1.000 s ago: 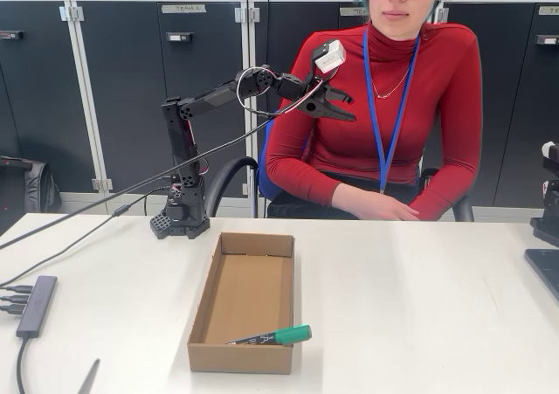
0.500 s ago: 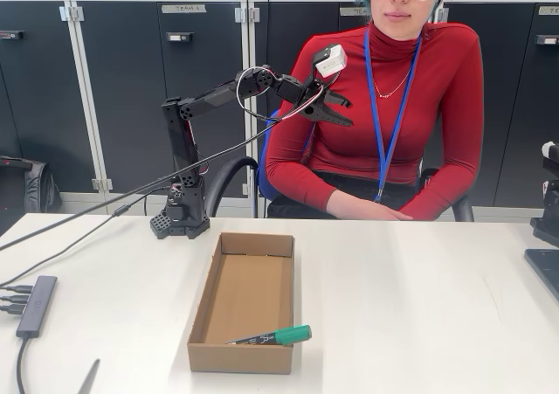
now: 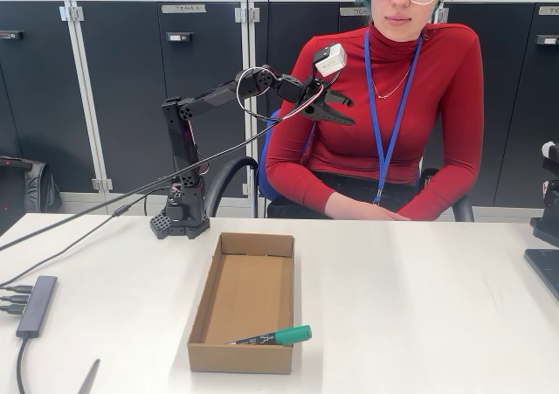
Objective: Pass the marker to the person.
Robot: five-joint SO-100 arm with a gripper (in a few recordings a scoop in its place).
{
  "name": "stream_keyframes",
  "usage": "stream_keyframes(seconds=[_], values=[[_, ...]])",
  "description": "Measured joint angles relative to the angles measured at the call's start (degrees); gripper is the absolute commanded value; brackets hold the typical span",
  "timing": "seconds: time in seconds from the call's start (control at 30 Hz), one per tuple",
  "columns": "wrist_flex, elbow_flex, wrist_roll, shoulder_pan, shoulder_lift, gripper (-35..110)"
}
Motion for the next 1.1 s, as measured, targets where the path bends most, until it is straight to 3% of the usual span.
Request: stream_keyframes(seconds=[1.1], values=[[-1.8,1.6,0.0,0.0,2.4,43]])
